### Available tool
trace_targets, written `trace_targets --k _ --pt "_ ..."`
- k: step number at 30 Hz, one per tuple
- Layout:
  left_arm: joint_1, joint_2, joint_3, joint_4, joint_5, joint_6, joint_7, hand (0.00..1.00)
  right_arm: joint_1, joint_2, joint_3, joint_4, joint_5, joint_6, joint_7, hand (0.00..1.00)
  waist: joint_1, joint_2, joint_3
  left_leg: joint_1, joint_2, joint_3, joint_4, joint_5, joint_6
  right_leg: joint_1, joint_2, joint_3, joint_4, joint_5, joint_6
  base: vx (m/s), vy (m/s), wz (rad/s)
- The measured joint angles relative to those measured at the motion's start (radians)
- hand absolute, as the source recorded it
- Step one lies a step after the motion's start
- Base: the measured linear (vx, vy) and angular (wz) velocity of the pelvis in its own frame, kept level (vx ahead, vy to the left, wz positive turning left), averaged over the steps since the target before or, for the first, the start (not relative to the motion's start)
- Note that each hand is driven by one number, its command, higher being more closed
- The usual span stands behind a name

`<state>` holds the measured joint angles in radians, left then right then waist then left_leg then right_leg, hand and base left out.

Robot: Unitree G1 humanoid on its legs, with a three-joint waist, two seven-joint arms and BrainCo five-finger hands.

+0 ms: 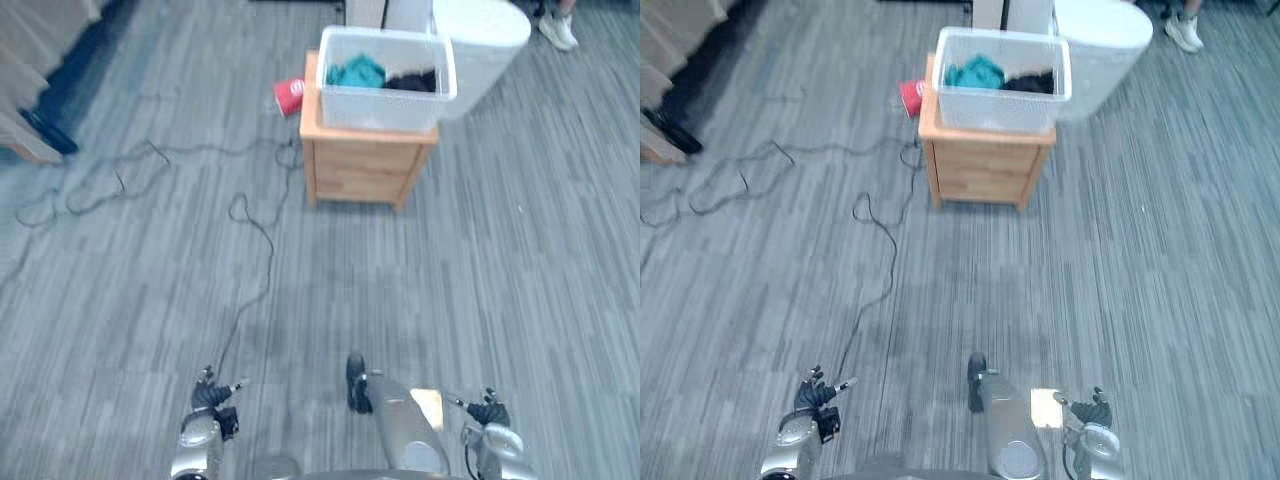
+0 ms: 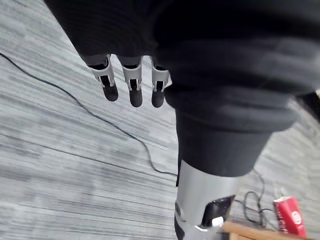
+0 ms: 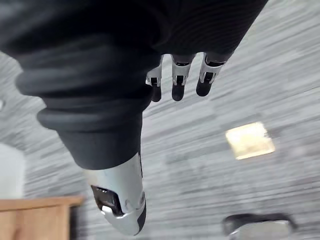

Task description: Pick up the laundry basket with both hands and put the clothes into the washing machine.

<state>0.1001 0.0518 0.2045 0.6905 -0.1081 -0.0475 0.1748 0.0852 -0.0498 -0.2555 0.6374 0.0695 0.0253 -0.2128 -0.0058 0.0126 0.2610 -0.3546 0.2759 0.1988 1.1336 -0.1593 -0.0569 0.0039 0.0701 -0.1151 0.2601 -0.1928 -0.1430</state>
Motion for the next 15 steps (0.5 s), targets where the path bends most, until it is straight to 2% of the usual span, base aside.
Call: trace_targets --k 1,2,4,5,6,7,8,9,10,11,12,13,15 --pt "0.003 -0.001 -0.001 -0.004 0.0 0.0 0.0 0.0 -0.001 0.001 0.0 -0.002 0.0 0.001 0.0 0.0 0.004 -0.001 0.0 -0.026 -0.003 0.016 -0.061 -0.009 0.006 0.034 -0.001 0.008 -0.029 -0.001 0.003 0.7 0.026 -0.44" --pt "0.009 -0.001 -0.007 -0.02 0.0 0.0 0.0 0.0 0.002 -0.001 -0.002 -0.016 0.0 0.003 0.0 0.0 0.022 -0.007 0.0 -0.05 -0.04 0.053 -0.358 -0.014 -0.007 0.115 -0.013 0.04 -0.092 -0.022 0.024 0.57 0.062 -0.47" --pt "0.017 -0.004 -0.005 -0.02 0.0 0.001 0.0 0.0 -0.003 -0.005 -0.016 -0.017 -0.001 0.003 0.001 0.0 0.028 -0.01 -0.001 -0.048 -0.088 0.04 -0.618 0.006 -0.027 0.153 -0.023 0.072 -0.108 -0.045 0.043 0.51 0.111 -0.52" --pt "0.029 -0.007 -0.006 -0.02 0.0 0.001 0.0 0.0 -0.002 -0.006 -0.033 -0.017 -0.001 0.003 -0.001 0.0 0.028 0.003 -0.011 -0.034 -0.107 0.028 -0.768 0.033 -0.036 0.177 -0.022 0.093 -0.116 -0.059 0.058 0.57 0.219 -0.85" --pt "0.053 -0.006 -0.005 -0.017 0.002 0.003 0.001 0.0 0.014 -0.009 -0.043 -0.014 -0.002 0.005 -0.001 0.0 0.036 -0.002 -0.035 -0.021 -0.129 0.005 -0.847 0.127 -0.01 0.206 -0.04 0.132 -0.102 -0.115 0.096 0.59 0.254 -0.99" --pt "0.062 -0.004 -0.007 -0.012 0.003 0.005 0.001 0.0 0.028 -0.005 -0.041 -0.015 -0.002 0.005 -0.001 0.0 0.045 -0.019 -0.054 -0.017 -0.147 0.013 -0.83 0.164 0.016 0.207 -0.059 0.156 -0.079 -0.139 0.114 0.63 0.279 -1.03" --pt "0.074 -0.004 -0.007 -0.009 0.003 0.007 0.002 0.0 0.043 0.006 -0.041 -0.014 -0.004 0.005 -0.001 0.0 0.049 -0.043 -0.077 -0.013 -0.163 0.028 -0.794 0.17 0.058 0.185 -0.083 0.176 0.0 -0.159 0.145 0.68 0.264 -0.61" --pt "0.068 0.002 -0.018 -0.009 0.002 0.007 0.002 0.0 0.05 0.027 -0.043 -0.015 -0.004 0.006 -0.003 0.0 0.04 -0.069 -0.085 0.012 -0.175 0.051 -0.766 0.113 0.074 0.1 -0.116 0.167 0.219 -0.15 0.172 0.79 0.305 -0.47" --pt "0.056 0.003 -0.04 -0.005 0.002 0.008 0.002 0.0 0.064 0.038 -0.04 -0.014 -0.004 0.007 -0.003 0.0 0.035 -0.082 -0.084 0.057 -0.191 0.058 -0.753 0.065 0.084 -0.018 -0.149 0.145 0.496 -0.05 0.294 0.63 0.25 -0.22" --pt "0.047 0.005 -0.051 0.003 0.002 0.01 0.002 0.0 0.069 0.046 -0.036 -0.013 -0.004 0.008 -0.002 0.0 0.022 -0.085 -0.084 0.085 -0.193 0.066 -0.746 0.041 0.089 -0.068 -0.166 0.141 0.614 -0.04 0.31 0.59 0.232 -0.14" --pt "0.034 0.008 -0.07 0.017 0.003 0.021 0.003 0.0 0.071 0.055 -0.015 -0.012 -0.004 0.015 -0.001 0.0 0.016 -0.082 -0.083 0.157 -0.197 0.074 -0.743 0.001 0.096 -0.141 -0.183 0.13 0.779 -0.051 0.289 0.55 0.188 -0.14" --pt "0.031 0.008 -0.081 0.017 0.003 0.022 0.003 0.0 0.072 0.063 0.008 -0.012 -0.008 0.021 -0.001 0.0 0.014 -0.075 -0.081 0.237 -0.195 0.085 -0.763 -0.026 0.098 -0.189 -0.193 0.105 0.834 -0.066 0.264 0.52 0.159 -0.2" --pt "0.017 0.009 -0.083 0.017 0.003 0.021 0.003 0.0 0.061 0.071 0.031 -0.014 -0.025 0.021 0.001 0.0 0.008 -0.059 -0.079 0.339 -0.189 0.1 -0.817 -0.055 0.088 -0.267 -0.197 0.05 0.796 -0.085 0.232 0.51 0.079 -0.2"
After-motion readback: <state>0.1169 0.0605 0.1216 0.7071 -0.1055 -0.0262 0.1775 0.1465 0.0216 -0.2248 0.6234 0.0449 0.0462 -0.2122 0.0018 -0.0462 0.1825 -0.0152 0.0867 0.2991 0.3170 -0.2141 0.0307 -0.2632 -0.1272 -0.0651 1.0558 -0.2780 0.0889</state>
